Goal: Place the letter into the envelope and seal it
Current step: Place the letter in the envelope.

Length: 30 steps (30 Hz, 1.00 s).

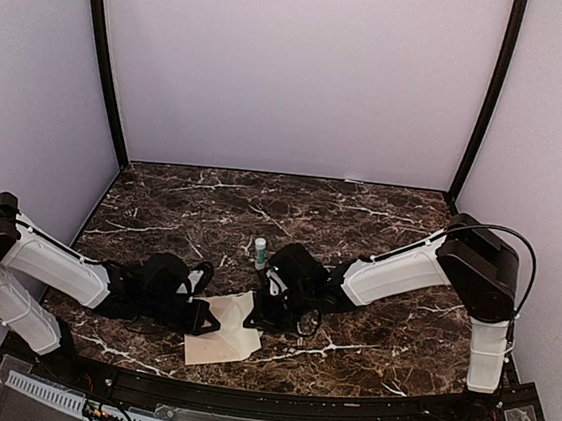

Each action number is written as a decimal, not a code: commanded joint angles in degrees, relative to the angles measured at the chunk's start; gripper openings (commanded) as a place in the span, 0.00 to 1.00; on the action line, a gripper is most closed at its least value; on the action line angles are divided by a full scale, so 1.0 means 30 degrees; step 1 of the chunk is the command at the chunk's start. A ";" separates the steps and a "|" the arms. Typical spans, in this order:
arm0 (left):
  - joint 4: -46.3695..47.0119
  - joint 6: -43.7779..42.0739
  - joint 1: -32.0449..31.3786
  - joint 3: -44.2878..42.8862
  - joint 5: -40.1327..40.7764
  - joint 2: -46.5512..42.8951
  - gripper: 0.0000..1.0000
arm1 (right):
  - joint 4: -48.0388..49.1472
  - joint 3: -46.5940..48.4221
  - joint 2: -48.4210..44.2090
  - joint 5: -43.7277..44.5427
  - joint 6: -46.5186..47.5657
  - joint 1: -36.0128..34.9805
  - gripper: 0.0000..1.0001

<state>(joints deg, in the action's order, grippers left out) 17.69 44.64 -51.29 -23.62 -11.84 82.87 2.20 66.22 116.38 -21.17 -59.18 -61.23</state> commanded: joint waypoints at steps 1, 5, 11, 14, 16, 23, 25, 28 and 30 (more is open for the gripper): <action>-0.1711 -0.0524 -0.0072 -0.0570 0.0636 -0.0383 0.05 | 0.0121 0.0092 -0.0022 0.0319 0.0071 -0.0223 0.00; -0.4246 -0.0400 -0.0058 -0.0947 0.1958 -0.2744 0.21 | 0.0117 -0.0832 -0.0678 0.0671 -0.0049 0.0008 0.00; -0.7785 0.0834 0.0149 -0.0293 0.2947 -0.5555 0.41 | 0.0087 -0.1247 -0.0997 0.0684 0.0154 0.0131 0.00; -0.7489 0.1318 0.0528 0.0473 0.2036 -0.6121 0.44 | 0.0091 -0.1228 -0.1021 0.0662 0.0250 0.0127 0.00; -0.7173 0.1602 0.0754 0.0835 0.1590 -0.5984 0.45 | 0.0019 -0.1163 -0.1028 0.0669 0.0348 0.0151 0.00; -0.6220 0.2148 0.0914 0.1296 0.1121 -0.5111 0.44 | -0.1042 -0.0874 -0.1407 0.1120 0.0819 0.0162 0.19; -0.6026 0.2189 0.0967 0.1410 0.1043 -0.4873 0.44 | -0.1518 -0.0858 -0.1677 0.1413 0.0953 0.0176 0.27; -0.5961 0.2189 0.0977 0.1476 0.0982 -0.4639 0.41 | -0.1992 -0.0887 -0.1926 0.1782 0.1093 0.0196 0.33; -0.5957 0.2150 0.0986 0.1459 0.1114 -0.4602 0.39 | -0.2295 -0.0913 -0.2008 0.1996 0.1174 0.0206 0.33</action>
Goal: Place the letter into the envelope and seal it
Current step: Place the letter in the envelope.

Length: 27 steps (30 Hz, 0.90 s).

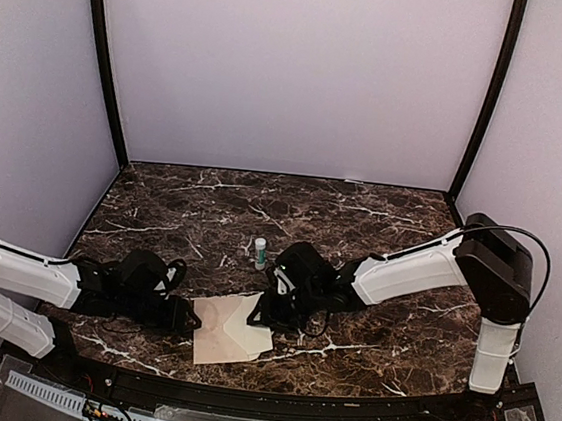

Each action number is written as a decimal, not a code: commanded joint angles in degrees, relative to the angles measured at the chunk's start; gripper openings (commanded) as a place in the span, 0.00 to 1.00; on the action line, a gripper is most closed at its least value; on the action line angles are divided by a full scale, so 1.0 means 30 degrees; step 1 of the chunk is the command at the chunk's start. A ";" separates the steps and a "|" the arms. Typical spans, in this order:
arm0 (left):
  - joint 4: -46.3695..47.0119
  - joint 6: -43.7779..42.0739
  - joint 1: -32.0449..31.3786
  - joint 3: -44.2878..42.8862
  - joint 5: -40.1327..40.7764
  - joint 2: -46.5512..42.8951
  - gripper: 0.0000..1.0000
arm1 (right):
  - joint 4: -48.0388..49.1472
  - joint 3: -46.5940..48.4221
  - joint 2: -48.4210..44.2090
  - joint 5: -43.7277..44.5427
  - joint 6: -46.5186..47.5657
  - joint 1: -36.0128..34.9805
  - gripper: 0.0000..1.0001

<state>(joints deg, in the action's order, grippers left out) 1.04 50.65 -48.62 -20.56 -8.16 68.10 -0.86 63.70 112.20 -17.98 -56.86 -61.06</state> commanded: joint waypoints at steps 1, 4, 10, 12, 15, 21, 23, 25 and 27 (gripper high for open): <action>-0.0405 0.0139 0.0110 0.0423 -0.0037 0.0326 0.38 | -0.1405 -0.0059 -0.0653 0.1088 0.0433 0.0154 0.32; -0.0126 0.0121 0.0123 0.0463 -0.0044 0.0365 0.37 | -0.1815 0.0031 -0.0694 0.1412 0.0644 0.0152 0.27; 0.1278 0.0016 0.0123 0.0442 -0.0864 0.1131 0.30 | -0.1918 0.0264 -0.0482 0.1397 0.0793 0.0148 0.06; 0.1432 -0.0032 0.0123 0.0349 -0.1023 0.1546 0.27 | -0.1746 0.0324 -0.0360 0.1259 0.0739 0.0116 0.00; 0.1558 -0.0066 0.0123 0.0317 -0.1071 0.2055 0.23 | -0.1549 0.0388 -0.0204 0.1101 0.0657 0.0076 0.00; 0.1832 -0.0068 0.0144 0.0290 -0.1278 0.2579 0.21 | -0.0712 0.0511 0.0236 0.0570 0.0476 -0.0027 0.00; 0.1911 -0.0068 0.0126 0.0264 -0.1316 0.2672 0.21 | -0.0500 0.0761 0.0505 0.0437 0.0439 -0.0097 0.00; 0.2027 -0.0068 0.0131 0.0261 -0.1354 0.2746 0.20 | -0.0410 0.1087 0.0795 0.0245 0.0464 -0.0187 0.00; 0.2100 -0.0068 0.0124 0.0264 -0.1403 0.2821 0.20 | -0.0330 0.1483 0.1112 0.0090 0.0509 -0.0292 0.00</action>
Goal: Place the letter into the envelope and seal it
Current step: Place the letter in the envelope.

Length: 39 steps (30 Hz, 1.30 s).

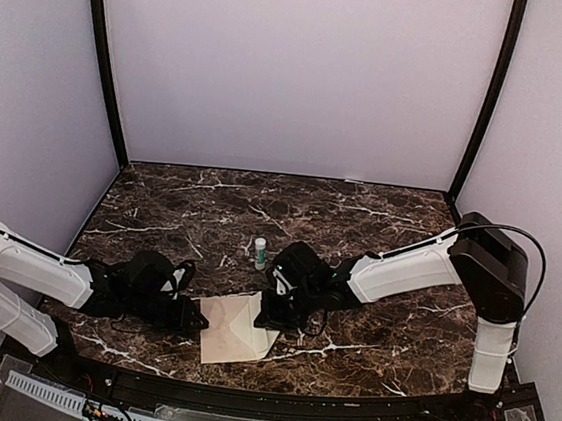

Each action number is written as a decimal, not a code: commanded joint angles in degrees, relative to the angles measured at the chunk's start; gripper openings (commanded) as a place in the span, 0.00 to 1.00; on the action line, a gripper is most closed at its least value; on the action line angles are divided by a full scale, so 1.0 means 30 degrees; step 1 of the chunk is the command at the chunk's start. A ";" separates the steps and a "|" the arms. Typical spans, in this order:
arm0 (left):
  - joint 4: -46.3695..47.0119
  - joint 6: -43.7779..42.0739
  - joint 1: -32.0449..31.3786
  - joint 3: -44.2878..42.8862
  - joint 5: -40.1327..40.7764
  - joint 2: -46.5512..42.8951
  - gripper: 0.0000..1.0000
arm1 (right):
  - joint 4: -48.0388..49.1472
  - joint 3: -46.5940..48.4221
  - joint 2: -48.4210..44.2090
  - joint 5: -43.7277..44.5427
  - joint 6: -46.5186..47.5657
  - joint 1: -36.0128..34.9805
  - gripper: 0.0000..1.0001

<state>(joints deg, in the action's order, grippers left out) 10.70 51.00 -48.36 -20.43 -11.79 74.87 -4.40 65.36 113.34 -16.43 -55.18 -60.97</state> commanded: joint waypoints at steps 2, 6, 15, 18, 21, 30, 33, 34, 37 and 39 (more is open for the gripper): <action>-0.1085 -0.0185 0.0058 0.0195 -0.0240 0.0612 0.20 | 0.0777 0.1303 0.1001 -0.0527 0.0032 -0.0423 0.00; -0.1162 -0.0228 0.0040 0.0110 -0.0076 0.0635 0.19 | 0.0286 0.1747 0.1195 -0.0462 0.0209 -0.0505 0.00; -0.2076 -0.0233 0.0043 0.0183 0.0823 0.0018 0.19 | -0.2891 0.1987 -0.0200 0.1581 0.1344 -0.0481 0.20; -0.2220 -0.0271 0.0058 0.0189 0.0971 -0.0162 0.19 | -0.4179 0.2343 -0.0540 0.2363 0.1867 -0.0489 0.30; -0.2227 -0.0272 0.0036 0.0154 0.1006 -0.0270 0.19 | -0.5472 0.2753 -0.0609 0.3116 0.2396 -0.0500 0.40; -0.2329 -0.0427 0.0036 -0.0303 0.0840 -0.0465 0.19 | -0.6384 0.2783 -0.1487 0.4401 0.3713 -0.0621 0.56; -0.2259 -0.0537 0.0036 -0.0524 0.0678 -0.0545 0.19 | -0.6395 0.2712 -0.1514 0.4437 0.3715 -0.0595 0.57; -0.2165 -0.0573 0.0036 -0.0613 0.0591 -0.0507 0.20 | -0.6352 0.2669 -0.1448 0.4401 0.3634 -0.0580 0.57; -0.1328 -0.0469 0.0014 -0.0672 -0.0032 -0.0279 0.20 | -0.5861 0.2353 -0.1297 0.4070 0.3322 -0.0493 0.54; -0.0924 -0.0440 0.0011 -0.0751 -0.0307 0.0046 0.20 | -0.5772 0.2268 -0.1176 0.3998 0.3133 -0.0434 0.53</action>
<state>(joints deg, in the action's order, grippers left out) 7.44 50.17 -48.38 -21.58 -10.90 74.13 -22.70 73.01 110.34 -4.67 -45.12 -62.15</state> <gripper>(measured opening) 0.203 0.536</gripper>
